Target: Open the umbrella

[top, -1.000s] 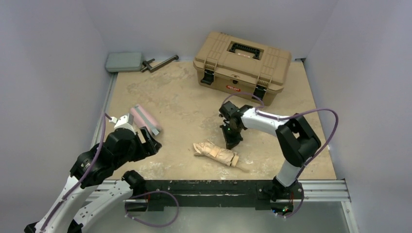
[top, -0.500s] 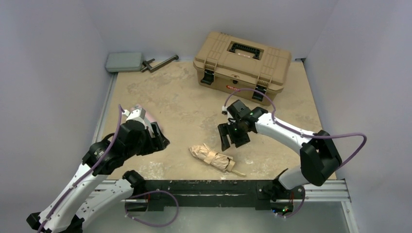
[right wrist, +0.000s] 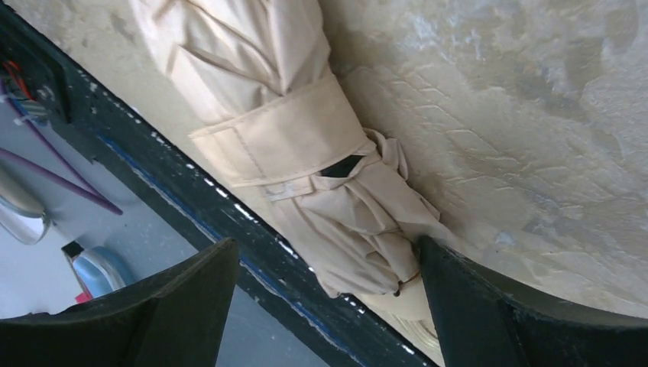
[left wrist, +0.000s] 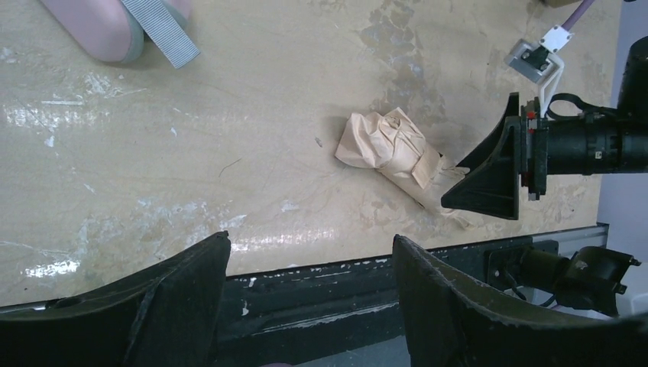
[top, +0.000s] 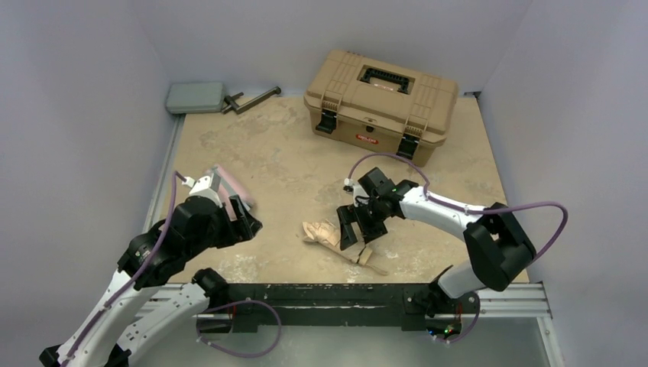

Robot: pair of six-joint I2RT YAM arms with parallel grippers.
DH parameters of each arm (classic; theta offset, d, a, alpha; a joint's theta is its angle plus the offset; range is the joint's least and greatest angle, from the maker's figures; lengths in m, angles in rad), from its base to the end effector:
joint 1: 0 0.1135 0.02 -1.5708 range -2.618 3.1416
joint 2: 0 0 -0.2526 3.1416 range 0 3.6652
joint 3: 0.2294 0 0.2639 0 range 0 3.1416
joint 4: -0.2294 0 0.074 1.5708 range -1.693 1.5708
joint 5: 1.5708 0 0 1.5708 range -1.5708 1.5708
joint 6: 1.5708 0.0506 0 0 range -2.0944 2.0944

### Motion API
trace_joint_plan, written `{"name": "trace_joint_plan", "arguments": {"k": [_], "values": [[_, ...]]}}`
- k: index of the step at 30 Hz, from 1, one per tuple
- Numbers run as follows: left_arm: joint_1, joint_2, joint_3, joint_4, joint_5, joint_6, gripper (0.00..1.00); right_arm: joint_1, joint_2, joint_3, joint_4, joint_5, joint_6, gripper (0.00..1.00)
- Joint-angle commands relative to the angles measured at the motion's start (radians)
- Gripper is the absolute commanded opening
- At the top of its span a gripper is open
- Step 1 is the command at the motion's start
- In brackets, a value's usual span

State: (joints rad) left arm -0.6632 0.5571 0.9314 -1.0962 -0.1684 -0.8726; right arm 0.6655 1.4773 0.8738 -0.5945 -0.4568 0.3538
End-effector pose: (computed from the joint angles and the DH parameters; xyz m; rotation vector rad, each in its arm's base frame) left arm 0.0965 -0.0646 0.3150 -0.3353 2.3316 -0.5960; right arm 0.2108 0.1939 0.1573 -0.5790 2.8614 0.8602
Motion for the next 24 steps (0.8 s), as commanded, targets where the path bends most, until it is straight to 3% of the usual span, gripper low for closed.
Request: {"name": "trace_joint_plan", "arguments": {"k": [1, 5, 8, 10, 12, 14, 19, 24], "values": [[0.002, -0.006, 0.005, -0.003, -0.017, 0.000, 0.76, 0.004, 0.019, -0.078, 0.106, -0.059, 0.017, 0.86], [0.002, 0.016, 0.004, 0.014, -0.001, 0.006, 0.76, 0.032, 0.047, -0.127, 0.178, -0.065, 0.049, 0.84], [0.001, 0.041, 0.006, 0.039, 0.016, 0.023, 0.76, 0.056, 0.087, -0.134, 0.210, -0.066, 0.057, 0.71], [0.001, 0.061, 0.013, 0.050, 0.024, 0.036, 0.76, 0.075, 0.106, -0.138, 0.236, -0.064, 0.068, 0.49], [0.001, 0.085, 0.024, 0.056, 0.033, 0.047, 0.76, 0.086, 0.116, -0.133, 0.248, -0.059, 0.076, 0.16], [0.002, 0.104, 0.038, 0.061, 0.041, 0.057, 0.76, 0.088, 0.112, -0.125, 0.242, -0.056, 0.081, 0.00], [0.001, 0.141, 0.062, 0.074, 0.048, 0.054, 0.76, 0.089, 0.048, -0.043, 0.157, -0.053, 0.075, 0.00], [0.001, 0.170, 0.132, 0.117, 0.050, 0.045, 0.82, 0.088, -0.032, 0.151, 0.020, -0.037, 0.071, 0.00]]}}
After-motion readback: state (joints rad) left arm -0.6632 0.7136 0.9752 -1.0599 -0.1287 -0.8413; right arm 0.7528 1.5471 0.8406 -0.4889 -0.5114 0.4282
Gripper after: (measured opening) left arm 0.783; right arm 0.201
